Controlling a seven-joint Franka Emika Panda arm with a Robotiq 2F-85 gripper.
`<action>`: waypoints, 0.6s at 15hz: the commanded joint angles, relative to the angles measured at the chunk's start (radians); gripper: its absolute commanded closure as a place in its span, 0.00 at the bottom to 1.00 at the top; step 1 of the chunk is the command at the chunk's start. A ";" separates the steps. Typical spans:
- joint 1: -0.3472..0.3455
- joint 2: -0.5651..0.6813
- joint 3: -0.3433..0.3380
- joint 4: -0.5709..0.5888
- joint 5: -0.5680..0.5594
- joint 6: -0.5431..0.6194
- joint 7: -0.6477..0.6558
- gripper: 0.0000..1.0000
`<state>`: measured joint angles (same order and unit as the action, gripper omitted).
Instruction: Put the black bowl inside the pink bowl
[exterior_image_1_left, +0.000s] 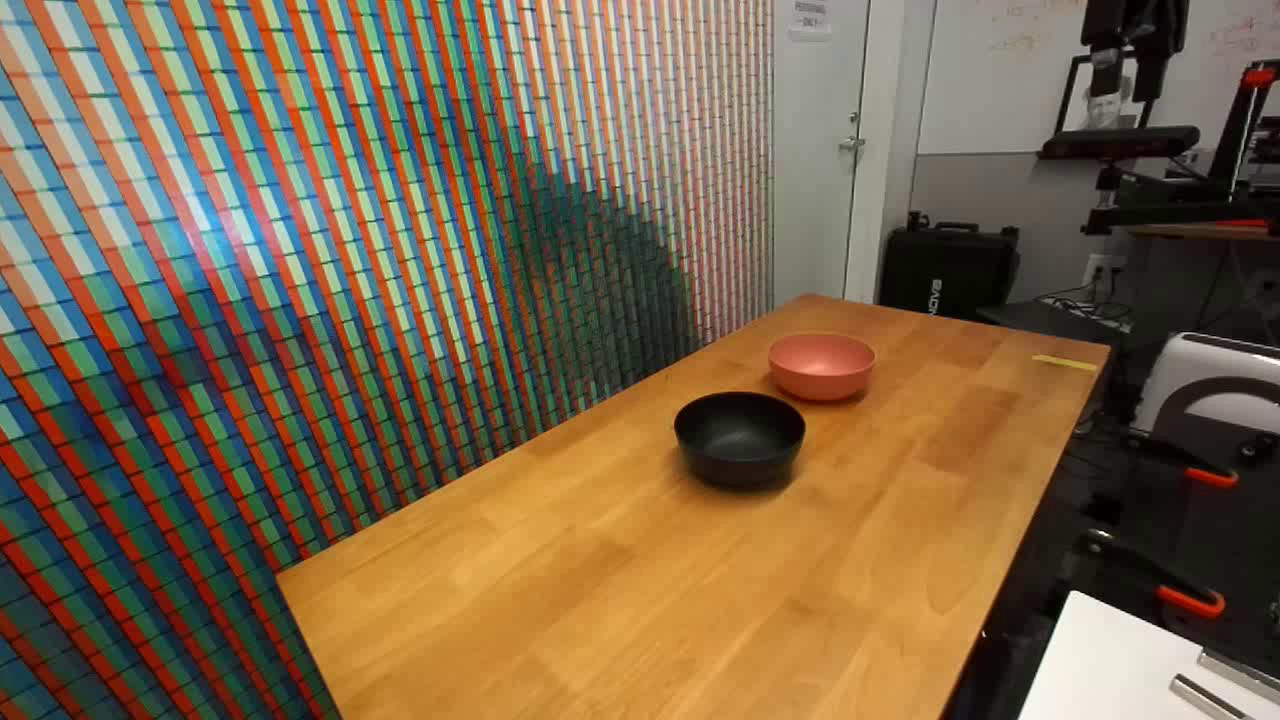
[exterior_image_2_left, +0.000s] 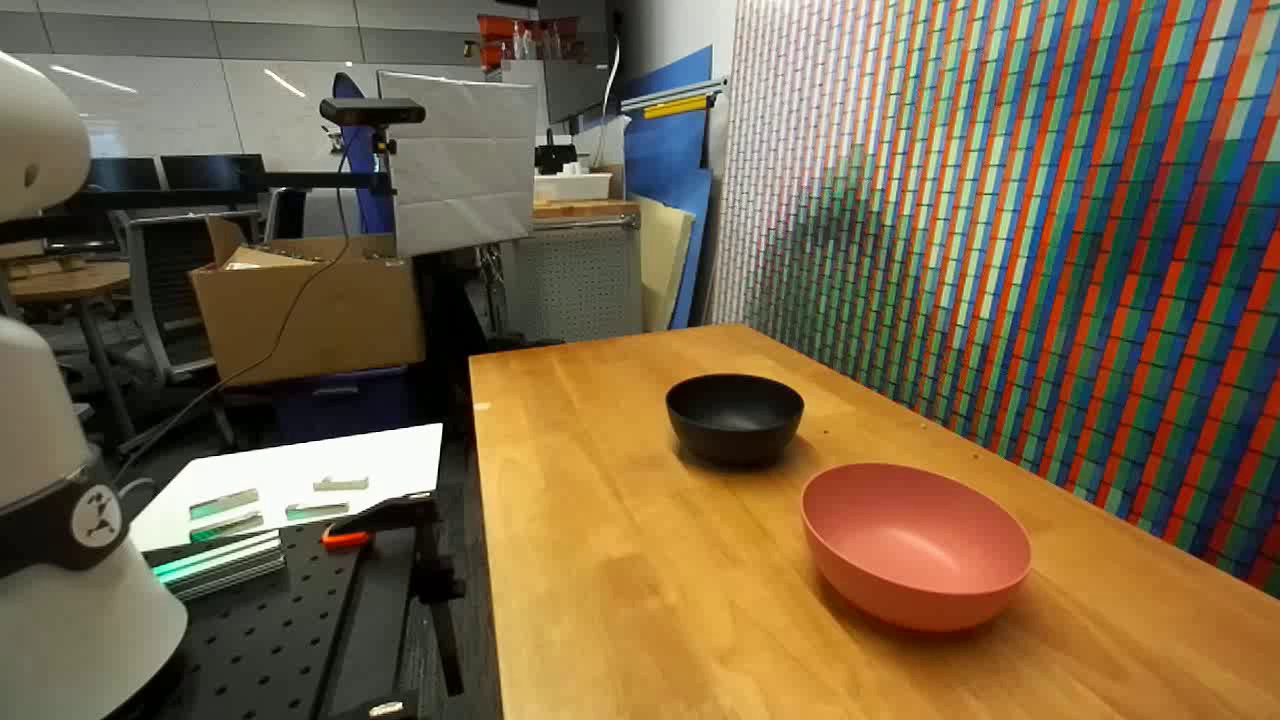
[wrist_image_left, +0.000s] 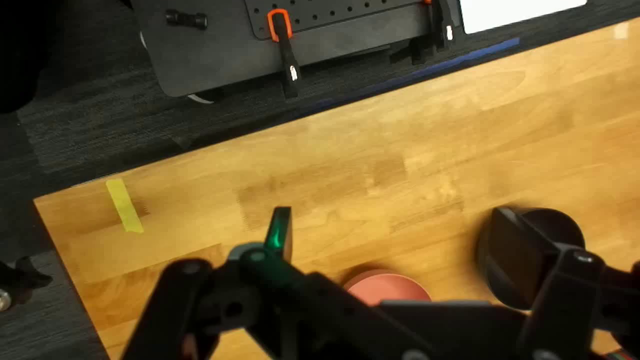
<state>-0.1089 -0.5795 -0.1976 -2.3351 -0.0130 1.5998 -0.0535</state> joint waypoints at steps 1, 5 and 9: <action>-0.016 0.003 0.012 0.004 0.006 -0.002 -0.007 0.00; -0.014 -0.021 0.014 -0.004 0.015 0.011 -0.006 0.00; 0.019 -0.003 0.043 0.039 0.073 0.106 0.008 0.00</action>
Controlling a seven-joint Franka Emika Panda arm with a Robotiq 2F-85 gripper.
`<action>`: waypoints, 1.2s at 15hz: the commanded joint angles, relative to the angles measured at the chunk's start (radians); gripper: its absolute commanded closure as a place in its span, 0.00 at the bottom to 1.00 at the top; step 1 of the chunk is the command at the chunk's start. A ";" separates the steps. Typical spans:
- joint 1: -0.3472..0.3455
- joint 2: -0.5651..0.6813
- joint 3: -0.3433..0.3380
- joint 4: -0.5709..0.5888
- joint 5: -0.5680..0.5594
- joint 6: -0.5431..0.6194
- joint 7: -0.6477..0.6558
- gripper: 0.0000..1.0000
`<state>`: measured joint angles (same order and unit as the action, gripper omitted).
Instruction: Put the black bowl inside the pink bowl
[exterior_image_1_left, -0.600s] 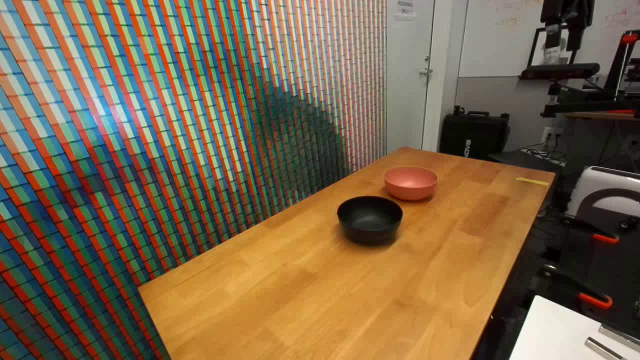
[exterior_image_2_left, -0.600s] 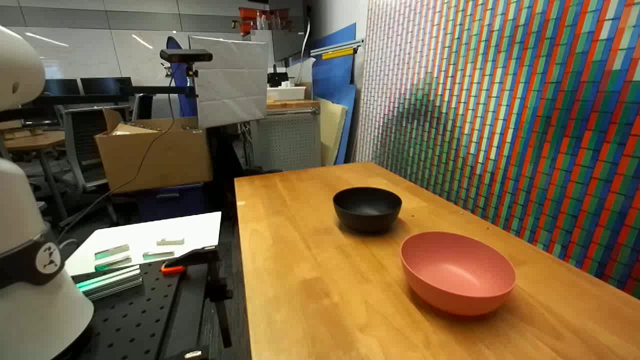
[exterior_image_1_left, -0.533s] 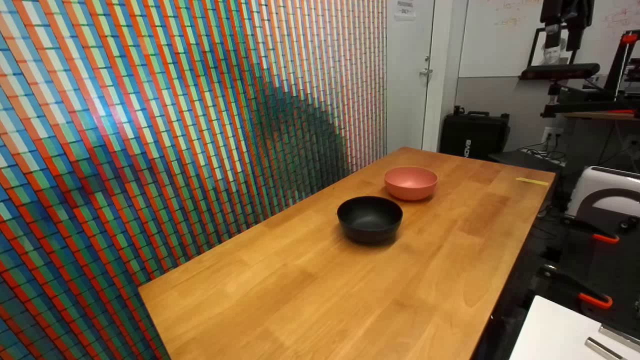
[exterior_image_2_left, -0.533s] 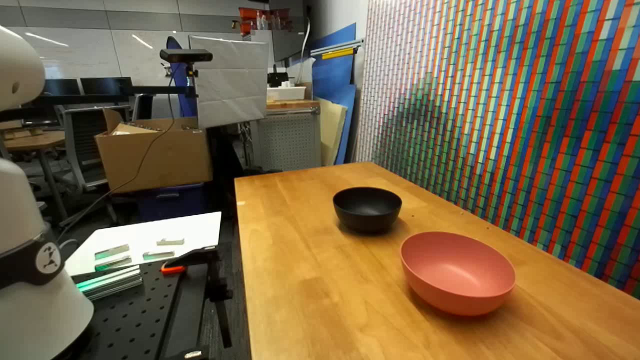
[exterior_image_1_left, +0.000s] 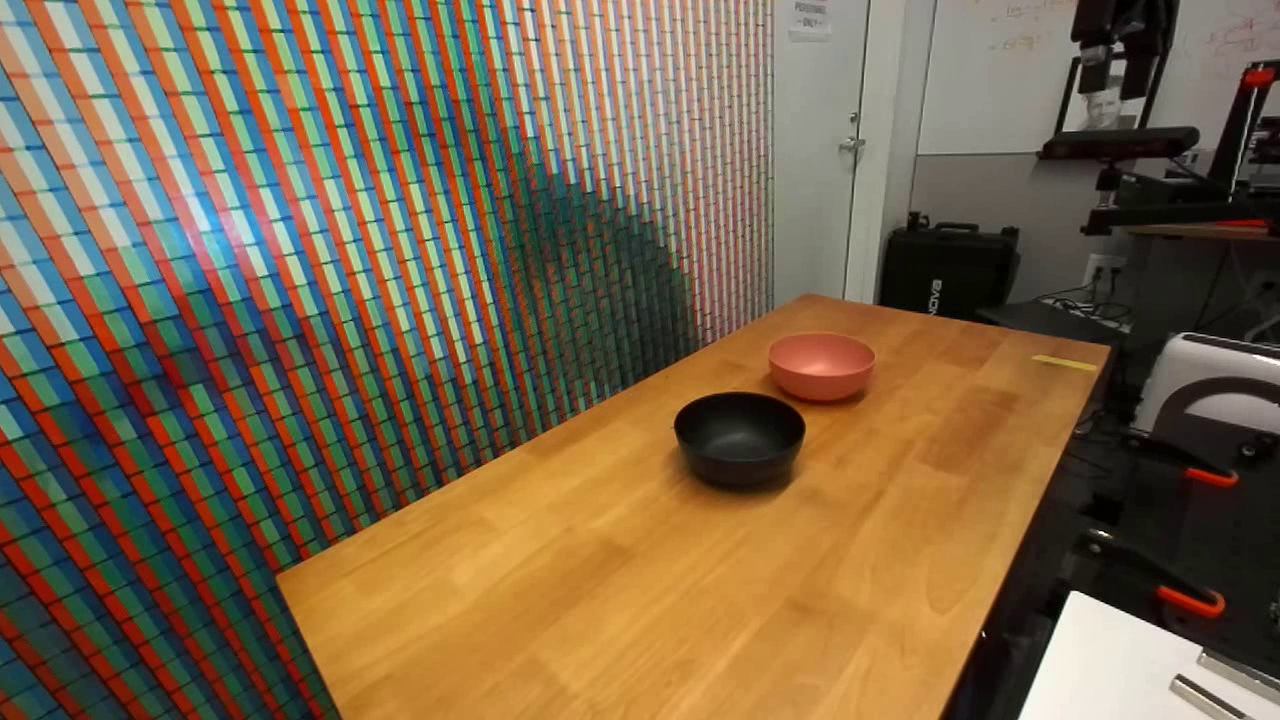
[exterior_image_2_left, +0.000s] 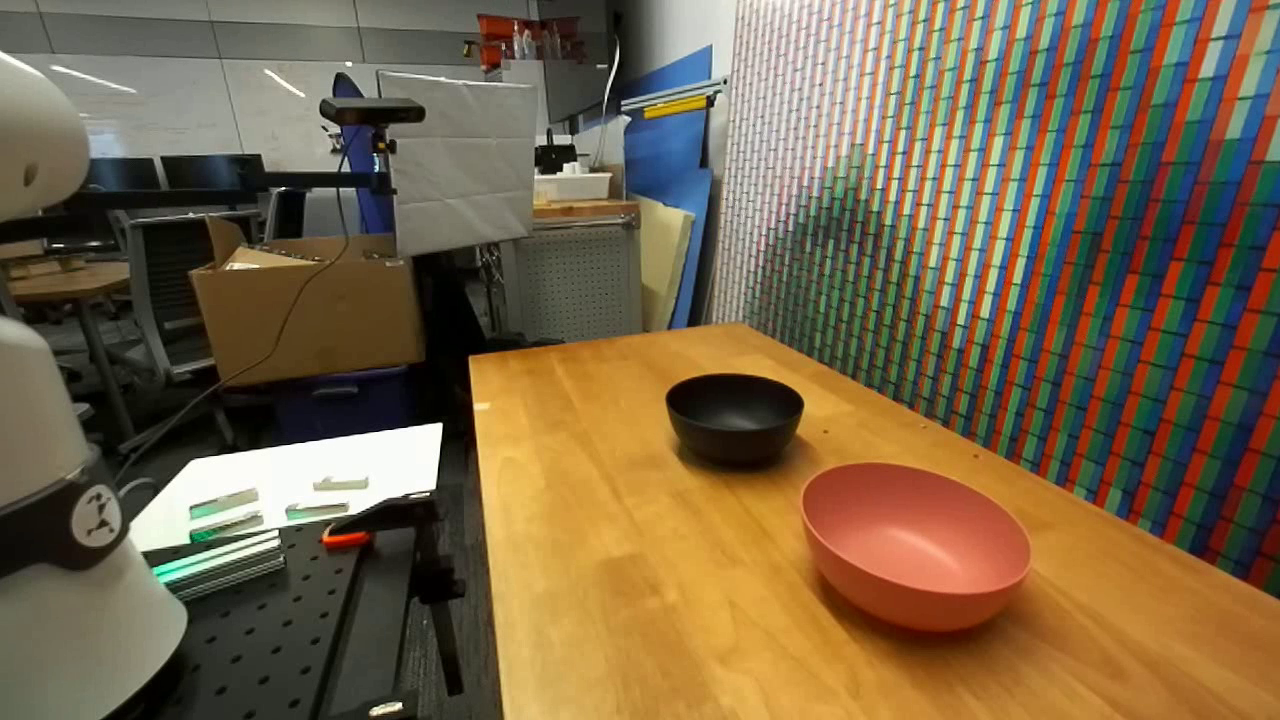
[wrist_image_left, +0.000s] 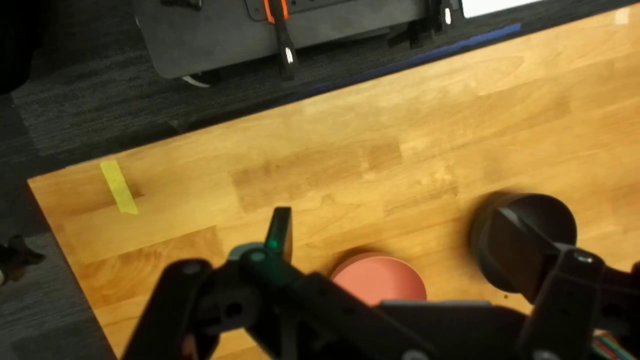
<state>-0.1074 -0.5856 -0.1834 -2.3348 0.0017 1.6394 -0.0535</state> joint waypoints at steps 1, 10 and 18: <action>0.032 0.023 0.047 0.060 0.088 0.107 0.017 0.00; 0.123 0.358 0.245 0.127 0.155 0.507 0.203 0.00; 0.182 0.677 0.308 0.119 -0.072 0.707 0.387 0.00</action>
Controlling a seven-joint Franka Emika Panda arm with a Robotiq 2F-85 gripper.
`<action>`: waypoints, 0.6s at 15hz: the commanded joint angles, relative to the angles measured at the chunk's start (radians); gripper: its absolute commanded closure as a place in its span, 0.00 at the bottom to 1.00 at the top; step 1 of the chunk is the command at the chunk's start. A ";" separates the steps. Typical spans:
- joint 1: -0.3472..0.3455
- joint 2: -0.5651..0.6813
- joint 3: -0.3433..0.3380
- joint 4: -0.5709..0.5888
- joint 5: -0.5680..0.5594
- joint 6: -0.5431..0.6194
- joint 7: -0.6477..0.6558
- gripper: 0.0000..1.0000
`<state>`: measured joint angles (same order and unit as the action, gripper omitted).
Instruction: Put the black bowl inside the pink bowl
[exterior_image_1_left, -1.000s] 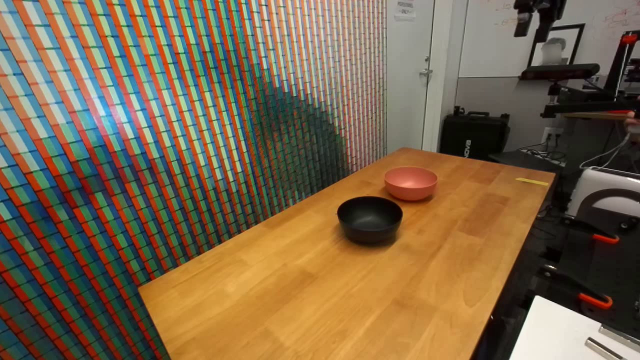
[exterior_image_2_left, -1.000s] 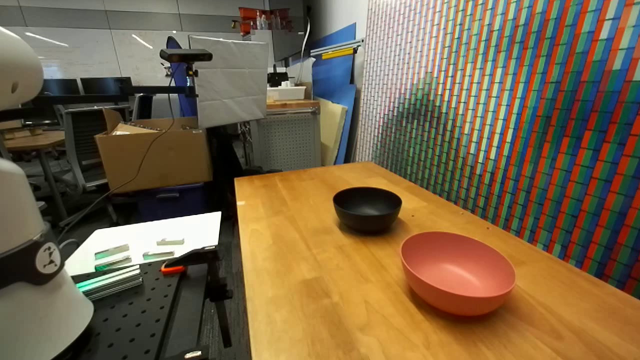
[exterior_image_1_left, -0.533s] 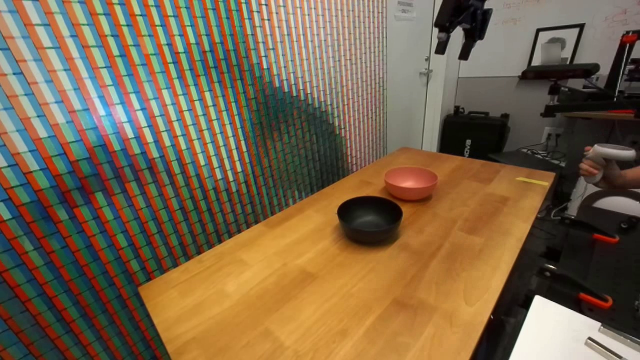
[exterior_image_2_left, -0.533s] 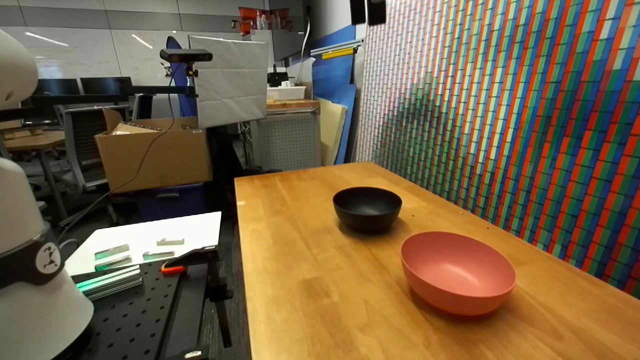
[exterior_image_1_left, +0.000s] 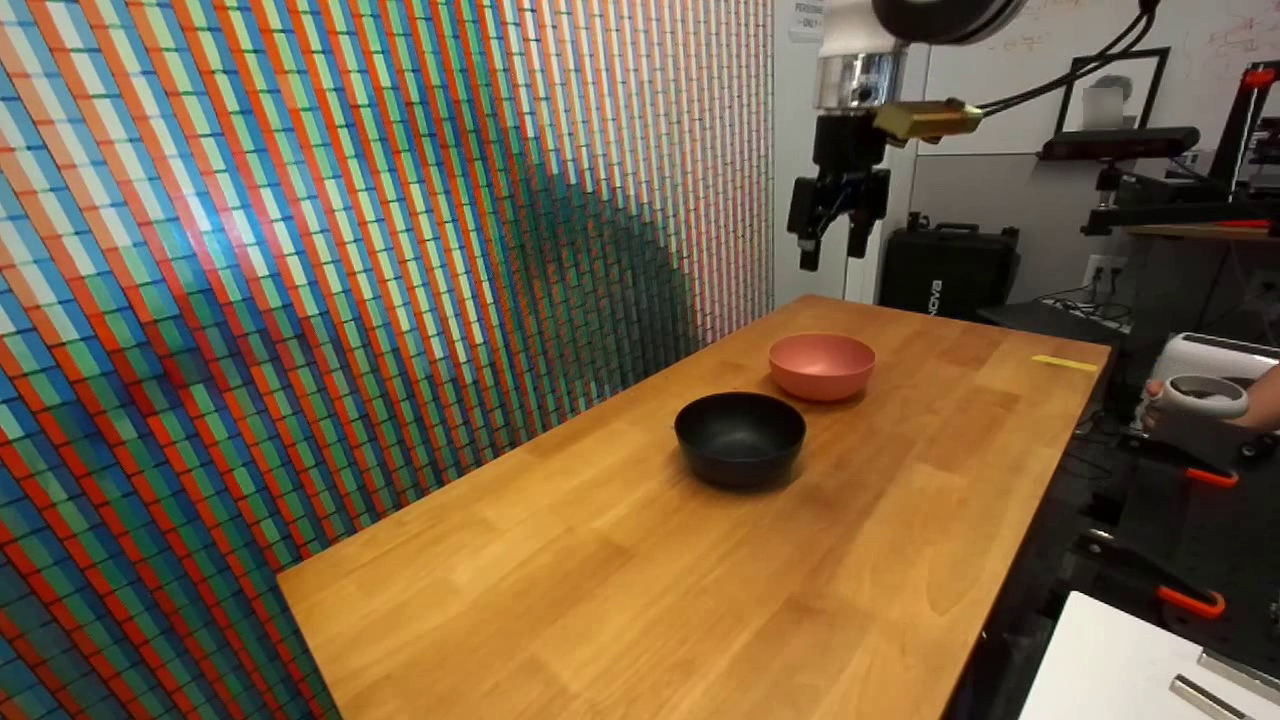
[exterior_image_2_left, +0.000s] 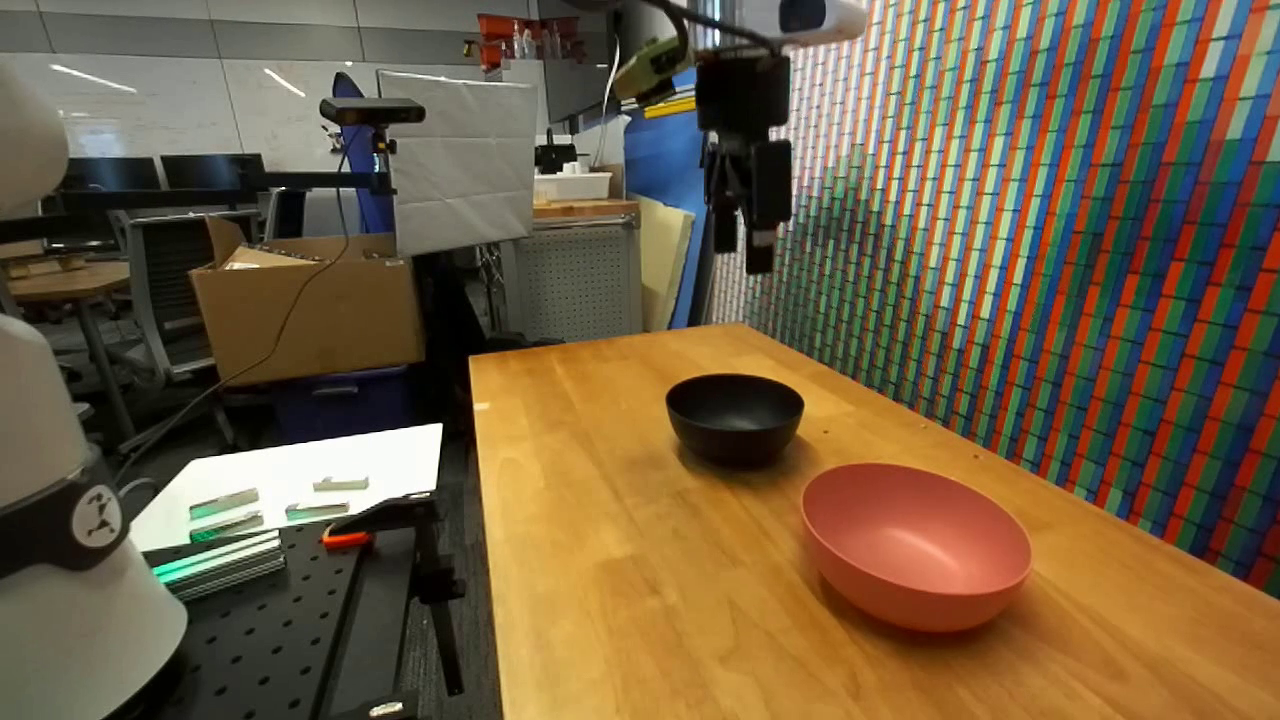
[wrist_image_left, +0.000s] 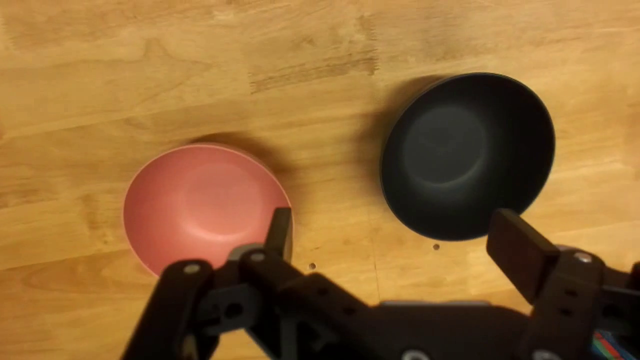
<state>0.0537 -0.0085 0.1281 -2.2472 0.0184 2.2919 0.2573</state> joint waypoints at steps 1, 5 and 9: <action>0.031 0.134 -0.010 0.033 -0.123 0.073 0.098 0.00; 0.075 0.267 -0.044 0.035 -0.247 0.158 0.180 0.00; 0.134 0.385 -0.091 0.060 -0.309 0.210 0.238 0.00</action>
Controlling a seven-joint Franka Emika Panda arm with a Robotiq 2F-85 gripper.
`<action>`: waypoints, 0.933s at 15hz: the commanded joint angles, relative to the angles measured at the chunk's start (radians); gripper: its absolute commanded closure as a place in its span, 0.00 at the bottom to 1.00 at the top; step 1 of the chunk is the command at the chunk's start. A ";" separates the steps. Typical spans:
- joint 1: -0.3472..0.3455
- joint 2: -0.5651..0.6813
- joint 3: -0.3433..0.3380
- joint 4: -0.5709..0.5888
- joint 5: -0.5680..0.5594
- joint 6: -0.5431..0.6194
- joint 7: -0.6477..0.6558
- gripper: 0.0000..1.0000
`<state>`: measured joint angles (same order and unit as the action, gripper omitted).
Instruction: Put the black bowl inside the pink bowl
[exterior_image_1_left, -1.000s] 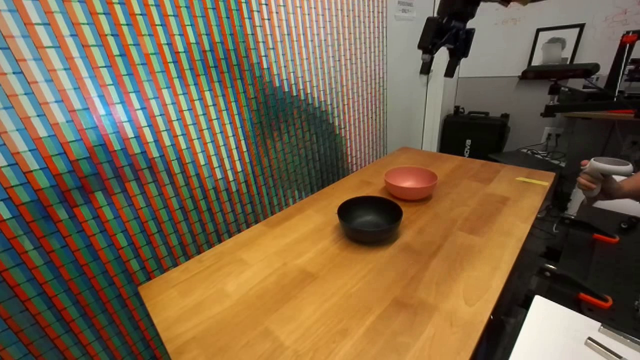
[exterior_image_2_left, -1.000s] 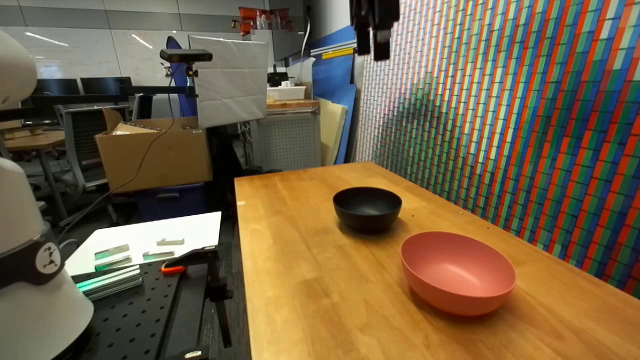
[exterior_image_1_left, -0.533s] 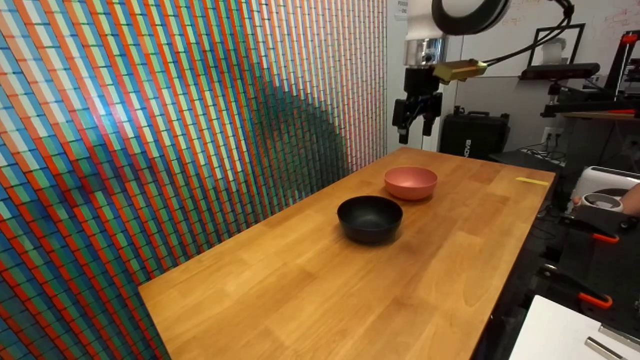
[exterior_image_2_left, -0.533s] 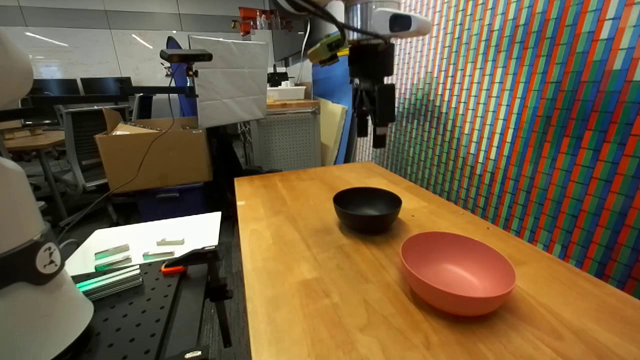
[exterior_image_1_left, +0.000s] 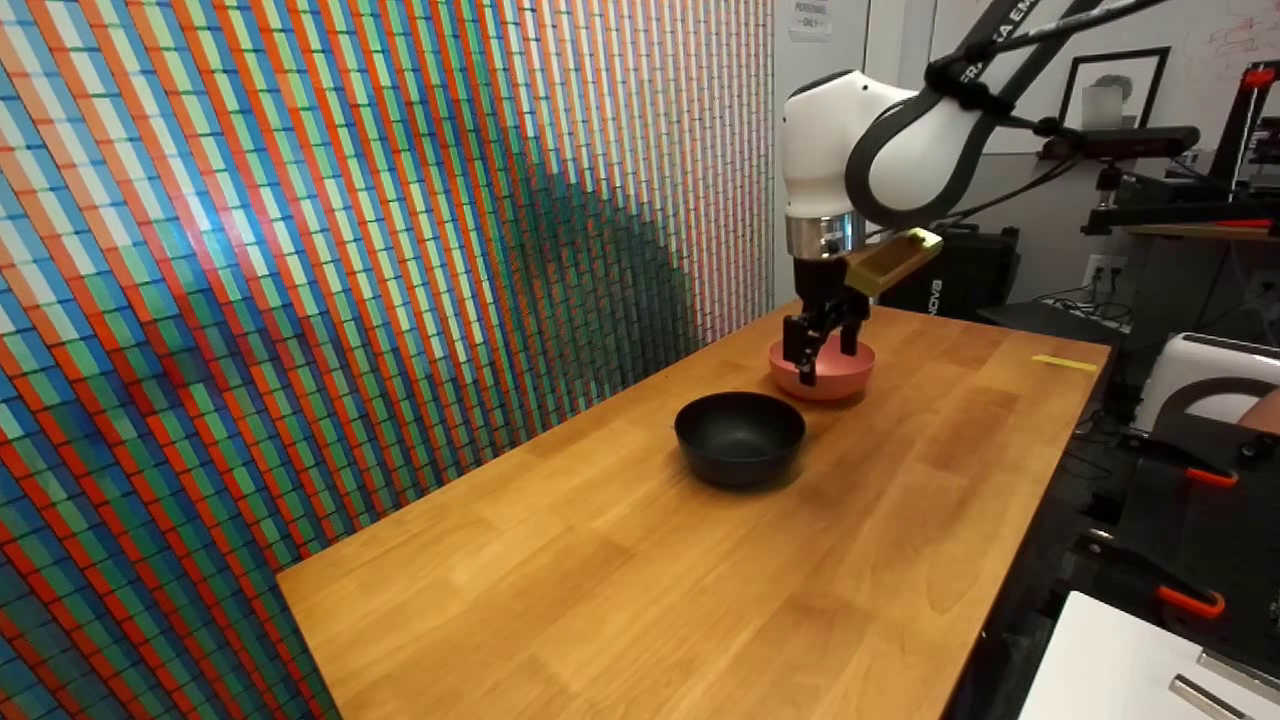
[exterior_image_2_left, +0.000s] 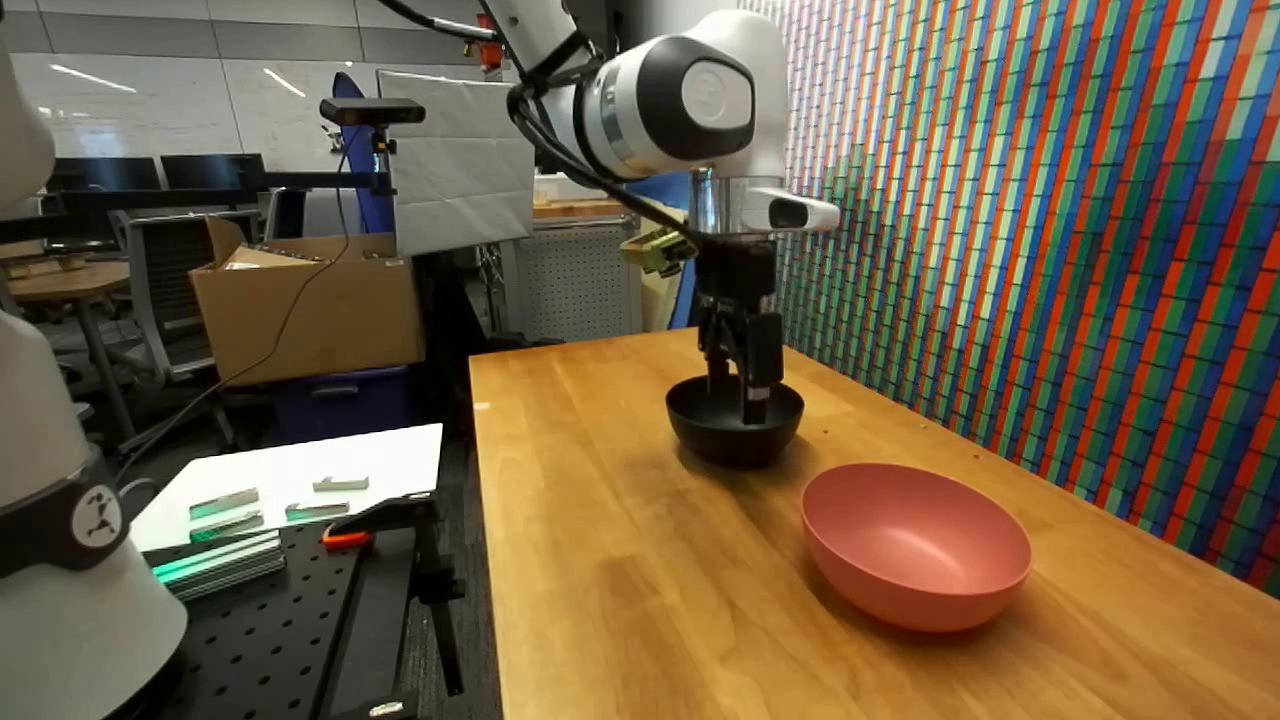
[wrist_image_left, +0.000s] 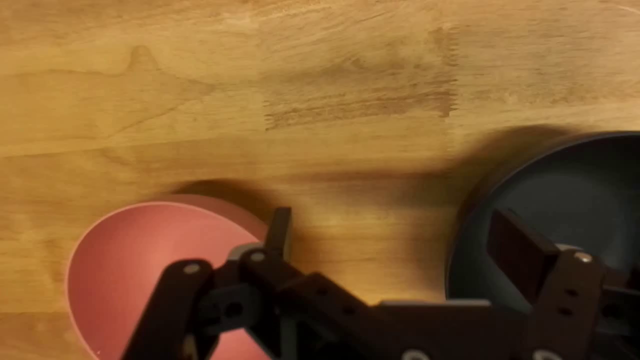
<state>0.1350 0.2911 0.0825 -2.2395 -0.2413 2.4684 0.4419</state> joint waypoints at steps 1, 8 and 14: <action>0.070 0.114 -0.059 0.063 -0.060 0.047 0.065 0.00; 0.150 0.230 -0.114 0.130 -0.032 0.106 0.067 0.26; 0.165 0.253 -0.131 0.153 -0.022 0.120 0.057 0.72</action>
<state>0.2789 0.5181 -0.0230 -2.1235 -0.2725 2.5791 0.4978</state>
